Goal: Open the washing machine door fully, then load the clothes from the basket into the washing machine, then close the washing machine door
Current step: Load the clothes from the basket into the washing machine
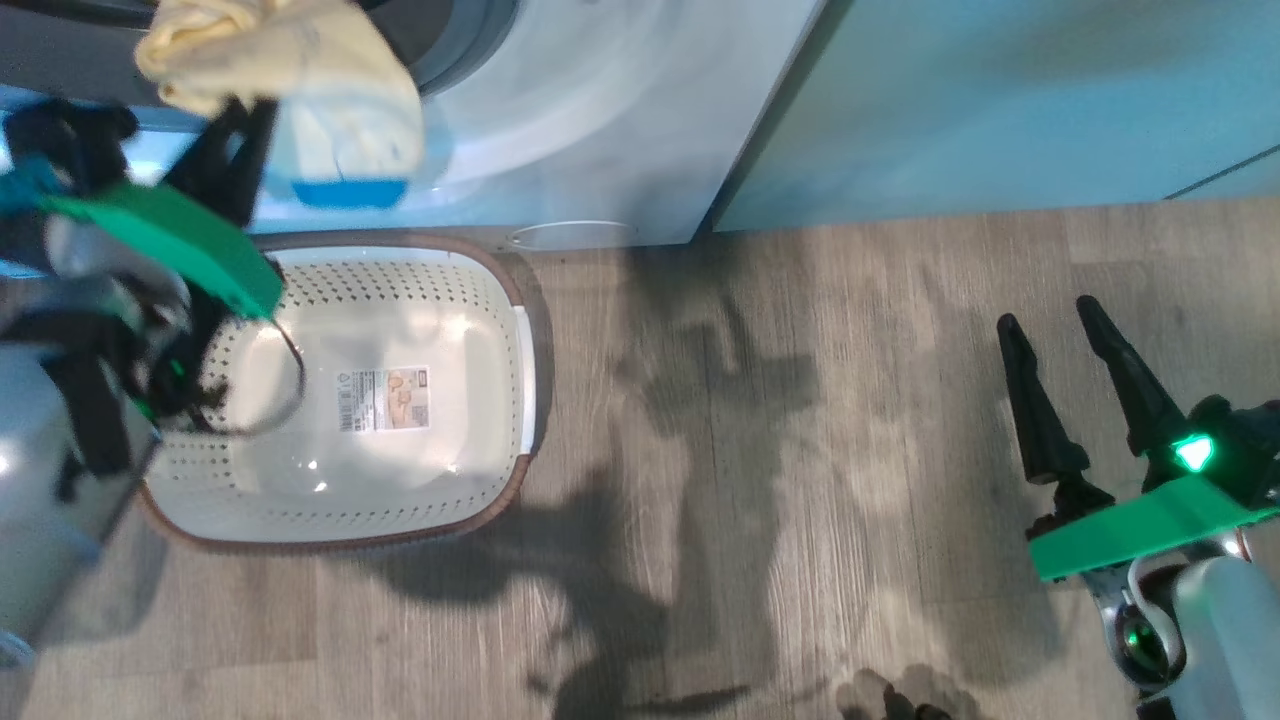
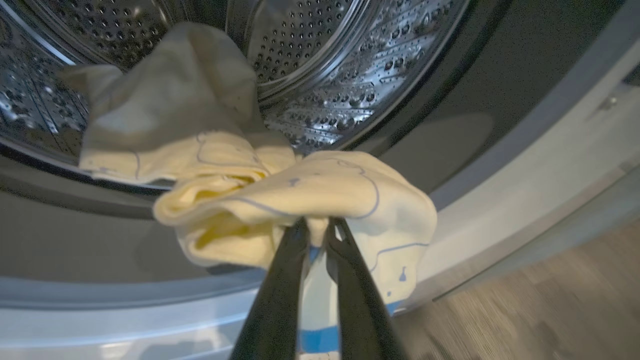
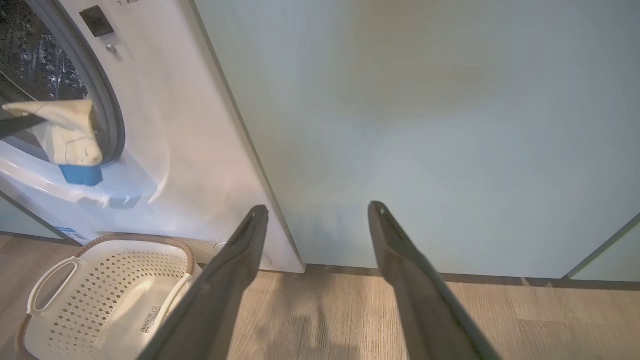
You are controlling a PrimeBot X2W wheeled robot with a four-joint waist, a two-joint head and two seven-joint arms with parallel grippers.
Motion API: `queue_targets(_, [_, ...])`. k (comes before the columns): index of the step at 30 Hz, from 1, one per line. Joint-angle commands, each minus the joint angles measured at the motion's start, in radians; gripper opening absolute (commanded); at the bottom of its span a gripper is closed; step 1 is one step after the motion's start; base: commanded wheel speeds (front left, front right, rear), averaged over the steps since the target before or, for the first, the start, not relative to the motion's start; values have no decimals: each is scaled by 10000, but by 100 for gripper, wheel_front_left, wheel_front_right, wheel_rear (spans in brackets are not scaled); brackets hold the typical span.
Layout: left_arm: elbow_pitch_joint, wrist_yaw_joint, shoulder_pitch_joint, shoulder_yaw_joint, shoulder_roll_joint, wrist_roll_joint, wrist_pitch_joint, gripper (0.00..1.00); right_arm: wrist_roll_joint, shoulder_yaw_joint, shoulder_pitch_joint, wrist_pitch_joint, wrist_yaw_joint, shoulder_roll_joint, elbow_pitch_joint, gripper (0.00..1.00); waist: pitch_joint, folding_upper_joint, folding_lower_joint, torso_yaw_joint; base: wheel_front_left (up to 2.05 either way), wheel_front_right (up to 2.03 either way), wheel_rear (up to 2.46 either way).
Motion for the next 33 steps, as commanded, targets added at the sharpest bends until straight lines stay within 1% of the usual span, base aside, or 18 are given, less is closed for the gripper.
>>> queue_targets(1, [-279,-8,-739,311,702,-146,-55,0,46,202,78,-67,17,-41,-240,100,40,-1,1,-42,0,0,0])
queue_targets(7, [57,-8,-2291,-51,1194,-815,451,0,117,301,-83,-67,17,50,-301,100,363,-1,1,-280,0,0,0])
queue_targets(10, [589,-8,-3091,-68,1321,-1100,758,0,157,327,-207,-67,17,106,-314,100,621,-1,1,-441,0,0,0])
queue_targets(13, [1280,-8,-3918,-58,1324,-1237,985,0,179,352,-333,-67,17,182,-339,100,916,-1,1,-596,0,0,0])
queue_targets(18, [2443,-8,-5332,-211,1267,-937,1034,0,213,416,-555,-67,17,301,-365,100,1437,-1,1,-839,0,0,0])
queue_targets(19, [2443,-8,-5332,-211,1267,-937,1034,0,213,416,-555,-67,17,301,-365,100,1437,-1,1,-839,0,0,0])
queue_targets(27, [4037,80,-7235,-346,966,-106,249,0,279,546,-944,-67,17,449,-385,100,2106,-1,1,-1152,0,0,0])
queue_targets(30, [4433,148,-7729,-275,895,198,5,0,289,596,-1050,-67,17,496,-380,100,2271,-1,1,-1229,0,0,0])
queue_targets(31, [4580,232,-7946,-152,852,397,-66,0,290,613,-1099,-67,17,526,-375,100,2341,-1,1,-1256,0,0,0])
queue_targets(33, [4516,318,-8047,100,806,584,-82,0,293,613,-1133,-67,17,548,-367,100,2398,-1,1,-1263,0,0,0])
